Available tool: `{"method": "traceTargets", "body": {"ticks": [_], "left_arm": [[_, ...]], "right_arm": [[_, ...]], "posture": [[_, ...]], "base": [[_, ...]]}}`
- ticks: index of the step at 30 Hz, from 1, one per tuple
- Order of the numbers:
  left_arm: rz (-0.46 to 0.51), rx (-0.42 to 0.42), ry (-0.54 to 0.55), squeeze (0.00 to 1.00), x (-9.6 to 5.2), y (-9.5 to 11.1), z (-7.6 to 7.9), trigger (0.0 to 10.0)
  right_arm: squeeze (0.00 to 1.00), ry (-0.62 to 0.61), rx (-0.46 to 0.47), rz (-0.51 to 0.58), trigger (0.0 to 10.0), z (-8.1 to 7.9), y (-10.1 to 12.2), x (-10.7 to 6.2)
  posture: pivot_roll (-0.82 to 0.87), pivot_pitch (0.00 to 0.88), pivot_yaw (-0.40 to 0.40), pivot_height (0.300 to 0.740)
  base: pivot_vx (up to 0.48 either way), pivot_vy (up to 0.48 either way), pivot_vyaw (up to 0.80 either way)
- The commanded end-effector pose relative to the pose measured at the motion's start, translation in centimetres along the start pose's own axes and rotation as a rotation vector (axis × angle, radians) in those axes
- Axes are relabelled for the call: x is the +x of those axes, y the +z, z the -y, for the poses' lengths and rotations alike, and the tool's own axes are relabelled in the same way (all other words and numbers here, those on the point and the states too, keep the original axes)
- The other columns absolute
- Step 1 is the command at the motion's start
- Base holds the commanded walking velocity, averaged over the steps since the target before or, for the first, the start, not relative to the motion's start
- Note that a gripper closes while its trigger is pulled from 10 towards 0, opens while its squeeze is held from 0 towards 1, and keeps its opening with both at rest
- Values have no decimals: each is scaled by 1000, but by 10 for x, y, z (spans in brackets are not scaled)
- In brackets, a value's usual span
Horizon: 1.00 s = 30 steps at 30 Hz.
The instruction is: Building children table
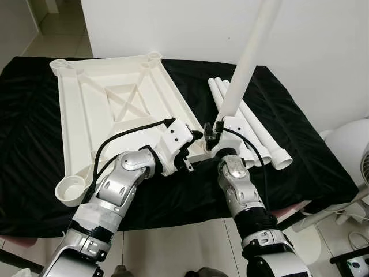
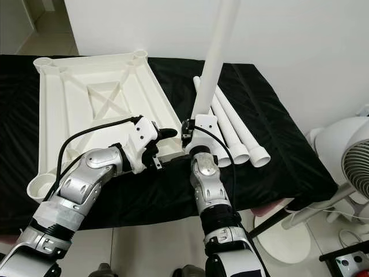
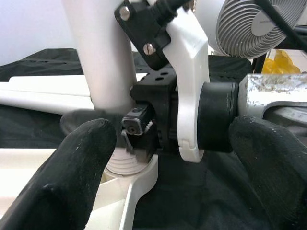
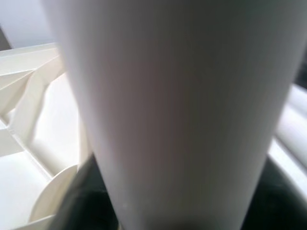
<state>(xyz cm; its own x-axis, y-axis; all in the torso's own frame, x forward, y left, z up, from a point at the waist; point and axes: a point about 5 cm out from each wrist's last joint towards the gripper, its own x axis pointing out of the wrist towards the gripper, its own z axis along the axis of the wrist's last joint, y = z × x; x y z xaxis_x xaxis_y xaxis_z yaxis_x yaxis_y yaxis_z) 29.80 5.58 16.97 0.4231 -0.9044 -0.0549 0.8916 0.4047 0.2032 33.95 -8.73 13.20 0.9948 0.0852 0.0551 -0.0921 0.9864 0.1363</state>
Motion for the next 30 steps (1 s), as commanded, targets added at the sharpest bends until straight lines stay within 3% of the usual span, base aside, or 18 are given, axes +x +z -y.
{"method": "traceTargets", "body": {"ticks": [1, 11, 12, 13, 18, 22, 24, 30], "left_arm": [[4, 1, -46, 0, 1, 0, 5, 10000], [4, -3, -46, 0, 0, 0, 6, 10000], [4, -4, -47, 0, 0, 0, 6, 10000], [4, -4, -48, 0, 0, 0, 7, 10000], [4, -4, -49, 0, 0, 0, 7, 10000], [4, -3, -47, 0, 0, 0, 6, 10000], [5, -3, -47, 0, 1, 1, 5, 10000], [5, 2, -61, 0, 0, 1, 5, 10000]], "right_arm": [[1000, 1, 10, -15, 10000, 3, -3, -1], [1000, 124, -23, 55, 10000, 20, 11, -4], [773, 158, -43, 51, 10000, 26, 12, -6], [0, 190, -73, 47, 10000, 31, 12, -7], [0, 235, -103, 36, 10000, 38, 12, -8], [0, 326, -143, 25, 10000, 41, 11, -10], [0, 431, -181, 17, 10000, 43, 11, -9], [0, 518, -204, -1, 10000, 46, 12, -7]], "posture": [[61, 0, -85, 740], [61, 0, -90, 740], [60, 0, -90, 740], [60, 0, -89, 740], [60, 0, -90, 740], [60, 0, -86, 740], [59, 0, -84, 740], [59, 0, -81, 740]], "base": [[0, 0, 0], [0, 0, 0], [0, 0, 0], [0, 0, 0], [0, 0, 0], [0, 0, 0], [0, 0, 0], [0, 0, 0]]}}
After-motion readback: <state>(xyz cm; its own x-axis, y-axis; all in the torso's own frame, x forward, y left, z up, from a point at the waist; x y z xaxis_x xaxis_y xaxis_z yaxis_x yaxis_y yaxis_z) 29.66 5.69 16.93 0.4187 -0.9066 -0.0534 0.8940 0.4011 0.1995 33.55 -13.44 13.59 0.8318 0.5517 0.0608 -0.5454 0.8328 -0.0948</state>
